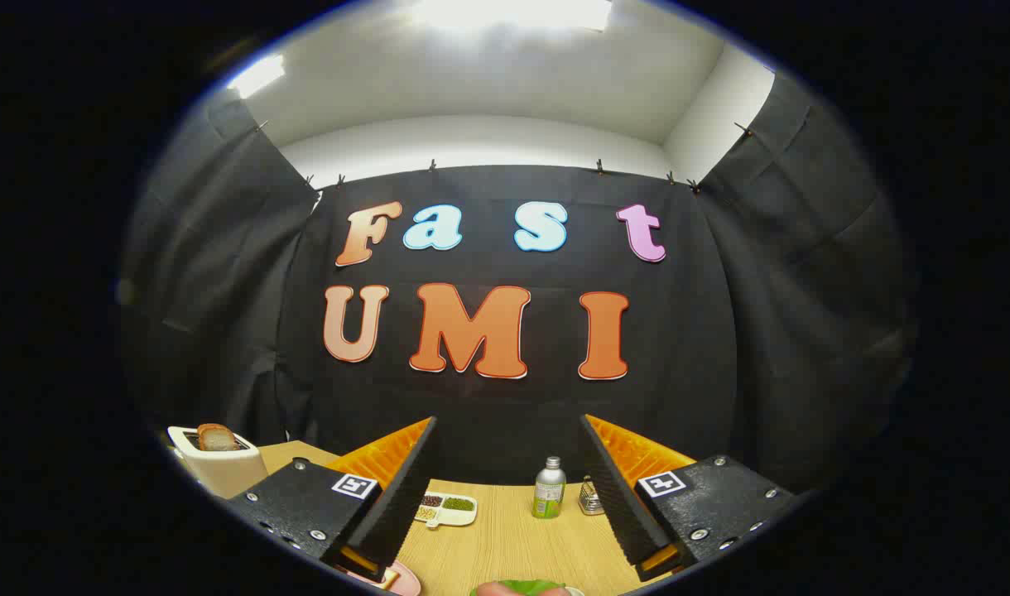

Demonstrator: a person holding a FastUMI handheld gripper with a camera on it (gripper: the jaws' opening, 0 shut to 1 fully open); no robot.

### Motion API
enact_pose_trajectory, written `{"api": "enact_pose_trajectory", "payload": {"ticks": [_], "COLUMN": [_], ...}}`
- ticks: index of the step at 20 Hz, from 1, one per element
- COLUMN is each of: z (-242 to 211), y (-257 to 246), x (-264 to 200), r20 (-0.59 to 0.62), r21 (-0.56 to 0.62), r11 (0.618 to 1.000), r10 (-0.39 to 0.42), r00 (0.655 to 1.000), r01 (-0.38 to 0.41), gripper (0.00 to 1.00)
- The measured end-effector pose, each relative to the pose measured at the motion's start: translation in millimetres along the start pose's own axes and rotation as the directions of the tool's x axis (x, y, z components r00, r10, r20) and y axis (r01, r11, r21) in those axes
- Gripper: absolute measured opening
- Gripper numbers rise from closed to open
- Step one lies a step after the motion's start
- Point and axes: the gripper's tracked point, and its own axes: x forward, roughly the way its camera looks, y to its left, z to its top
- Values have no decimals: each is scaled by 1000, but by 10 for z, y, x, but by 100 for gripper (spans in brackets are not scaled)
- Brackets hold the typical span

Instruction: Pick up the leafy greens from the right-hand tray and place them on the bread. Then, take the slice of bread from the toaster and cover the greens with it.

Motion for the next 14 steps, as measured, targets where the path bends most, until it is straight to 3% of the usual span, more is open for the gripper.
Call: {"api": "enact_pose_trajectory", "payload": {"ticks": [14], "z": [-8], "y": [98], "x": [-14], "r20": [-40], "r21": [29], "r11": [1000], "r10": [7], "r00": [999], "r01": [-6], "gripper": [99]}}
